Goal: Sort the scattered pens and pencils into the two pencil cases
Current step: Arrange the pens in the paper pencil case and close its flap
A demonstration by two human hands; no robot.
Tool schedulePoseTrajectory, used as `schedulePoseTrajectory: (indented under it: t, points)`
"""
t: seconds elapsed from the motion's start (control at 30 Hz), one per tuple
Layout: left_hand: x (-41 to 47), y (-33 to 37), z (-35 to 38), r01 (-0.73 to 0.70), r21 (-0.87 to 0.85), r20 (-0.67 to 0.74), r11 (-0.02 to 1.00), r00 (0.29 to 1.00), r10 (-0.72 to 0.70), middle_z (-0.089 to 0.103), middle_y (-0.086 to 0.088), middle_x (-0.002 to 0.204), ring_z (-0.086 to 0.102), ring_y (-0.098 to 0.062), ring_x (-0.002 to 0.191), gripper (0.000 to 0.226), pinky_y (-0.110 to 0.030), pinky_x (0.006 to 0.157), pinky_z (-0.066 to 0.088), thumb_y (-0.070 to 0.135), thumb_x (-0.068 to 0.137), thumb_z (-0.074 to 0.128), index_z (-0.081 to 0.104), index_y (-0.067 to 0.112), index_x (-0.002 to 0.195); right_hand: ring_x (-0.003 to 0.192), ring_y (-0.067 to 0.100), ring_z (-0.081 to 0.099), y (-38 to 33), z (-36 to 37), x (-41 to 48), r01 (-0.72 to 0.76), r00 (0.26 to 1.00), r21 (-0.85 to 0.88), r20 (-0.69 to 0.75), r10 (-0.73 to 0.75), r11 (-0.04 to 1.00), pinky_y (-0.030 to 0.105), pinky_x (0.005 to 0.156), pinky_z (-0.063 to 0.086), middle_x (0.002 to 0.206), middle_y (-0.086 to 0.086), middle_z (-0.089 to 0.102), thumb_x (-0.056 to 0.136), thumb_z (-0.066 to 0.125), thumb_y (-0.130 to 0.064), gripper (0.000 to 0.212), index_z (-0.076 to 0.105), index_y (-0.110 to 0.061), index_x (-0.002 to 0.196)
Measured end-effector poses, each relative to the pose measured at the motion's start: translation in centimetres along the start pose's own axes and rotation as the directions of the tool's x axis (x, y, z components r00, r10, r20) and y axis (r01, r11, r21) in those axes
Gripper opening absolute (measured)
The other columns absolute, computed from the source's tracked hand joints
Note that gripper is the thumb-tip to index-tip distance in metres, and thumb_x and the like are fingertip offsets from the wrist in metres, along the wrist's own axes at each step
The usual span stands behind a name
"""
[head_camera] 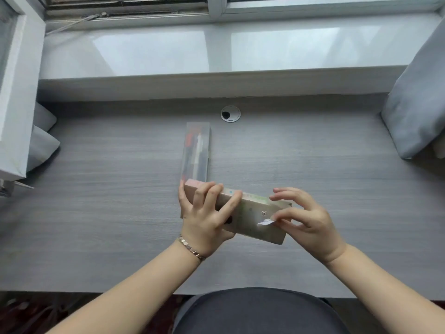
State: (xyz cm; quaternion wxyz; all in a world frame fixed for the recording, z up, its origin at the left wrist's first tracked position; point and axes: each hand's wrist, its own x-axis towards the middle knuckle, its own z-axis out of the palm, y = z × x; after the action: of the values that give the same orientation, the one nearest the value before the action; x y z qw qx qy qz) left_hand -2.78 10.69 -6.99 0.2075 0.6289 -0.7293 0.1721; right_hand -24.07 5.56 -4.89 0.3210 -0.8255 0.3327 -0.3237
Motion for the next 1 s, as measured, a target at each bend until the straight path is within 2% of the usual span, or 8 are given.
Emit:
schedulePoseTrajectory:
  t: [0.07, 0.17, 0.3, 0.43, 0.53, 0.7, 0.87, 1.0]
  points:
    - [0.7, -0.5, -0.4, -0.051, -0.006, -0.072, 0.999, 0.996, 0.05, 0.046, -0.002, 0.108, 0.047, -0.023, 0.103, 0.061, -0.065, 0.097, 0.027, 0.031, 0.051, 0.067, 0.054, 0.032, 0.111, 0.109, 0.024, 0.056, -0.3, -0.4, 0.1, 0.189, 0.981, -0.067, -0.026, -0.191, 0.98, 0.033, 0.091, 0.047, 0.107, 0.001, 0.056, 0.09, 0.055, -0.024, 0.012, 0.061, -0.019, 0.081]
    - [1.3, -0.9, -1.0, -0.122, 0.01, -0.129, 0.992, 0.984, 0.122, 0.048, -0.002, 0.109, 0.048, -0.022, 0.103, 0.056, -0.063, 0.097, 0.027, 0.03, 0.055, 0.069, 0.056, 0.032, 0.109, 0.106, 0.028, 0.06, -0.8, -0.4, 0.4, 0.239, 0.968, -0.097, -0.051, -0.245, 0.966, 0.039, 0.085, 0.052, 0.106, 0.008, 0.059, 0.088, 0.057, -0.019, 0.01, 0.06, -0.014, 0.081]
    - [1.7, -0.7, -1.5, -0.125, 0.051, -0.195, 0.991, 0.972, 0.133, 0.049, -0.002, 0.108, 0.048, -0.021, 0.101, 0.048, -0.065, 0.095, 0.027, 0.031, 0.06, 0.07, 0.057, 0.032, 0.107, 0.102, 0.024, 0.063, -1.5, -0.2, 0.5, 0.186, 0.979, -0.007, -0.08, -0.186, 0.983, 0.036, 0.078, 0.055, 0.108, 0.005, 0.057, 0.091, 0.054, -0.022, 0.013, 0.057, -0.014, 0.081]
    - [2.5, -0.6, -2.1, -0.102, 0.071, -0.282, 0.992, 0.952, 0.118, 0.05, -0.003, 0.105, 0.05, -0.02, 0.099, 0.031, -0.065, 0.094, 0.025, 0.029, 0.072, 0.066, 0.059, 0.032, 0.103, 0.092, 0.016, 0.062, -2.3, -0.5, 0.8, 0.124, 0.983, -0.016, -0.133, -0.125, 0.992, 0.023, 0.067, 0.053, 0.105, 0.004, 0.062, 0.084, 0.06, -0.015, 0.01, 0.062, -0.01, 0.076]
    - [2.7, -0.7, -2.2, -0.097, 0.09, -0.303, 0.991, 0.945, 0.12, 0.049, -0.003, 0.105, 0.05, -0.02, 0.099, 0.034, -0.064, 0.095, 0.023, 0.029, 0.07, 0.069, 0.06, 0.032, 0.103, 0.089, 0.01, 0.062, -3.1, -0.6, 1.4, 0.043, 0.982, 0.03, -0.185, -0.037, 0.999, 0.019, 0.071, 0.053, 0.098, 0.005, 0.065, 0.074, 0.07, -0.014, 0.01, 0.064, -0.007, 0.071]
    - [2.5, -0.6, -1.9, -0.123, 0.137, -0.301, 0.983, 0.94, 0.159, 0.05, -0.002, 0.105, 0.049, -0.018, 0.099, 0.039, -0.061, 0.1, 0.02, 0.026, 0.068, 0.071, 0.06, 0.033, 0.104, 0.099, 0.0, 0.057, -3.2, -0.9, 2.1, -0.237, 0.971, 0.086, -0.009, 0.239, 0.968, 0.0, 0.079, 0.041, 0.105, -0.012, 0.062, 0.071, 0.065, -0.031, 0.04, 0.049, -0.028, 0.107]
    - [2.3, -0.2, -1.6, -0.155, 0.159, -0.331, 0.975, 0.922, 0.2, 0.051, -0.001, 0.104, 0.05, -0.016, 0.098, 0.052, -0.061, 0.102, 0.021, 0.023, 0.055, 0.08, 0.06, 0.034, 0.102, 0.079, 0.007, 0.053, -2.8, -1.1, 2.3, -0.123, 0.99, -0.053, 0.067, 0.126, 0.991, 0.002, 0.076, 0.036, 0.087, -0.018, 0.053, 0.073, 0.057, -0.028, 0.036, 0.063, -0.011, 0.104]
    - [3.1, -0.6, -1.6, -0.152, 0.138, -0.334, 0.979, 0.923, 0.191, 0.051, -0.002, 0.104, 0.05, -0.018, 0.099, 0.043, -0.061, 0.102, 0.02, 0.025, 0.063, 0.073, 0.06, 0.034, 0.103, 0.078, 0.011, 0.054, -2.7, -1.5, 3.5, -0.13, 0.987, -0.066, 0.091, 0.135, 0.989, 0.009, 0.073, 0.04, 0.084, -0.006, 0.061, 0.07, 0.067, -0.019, 0.034, 0.063, -0.013, 0.103]
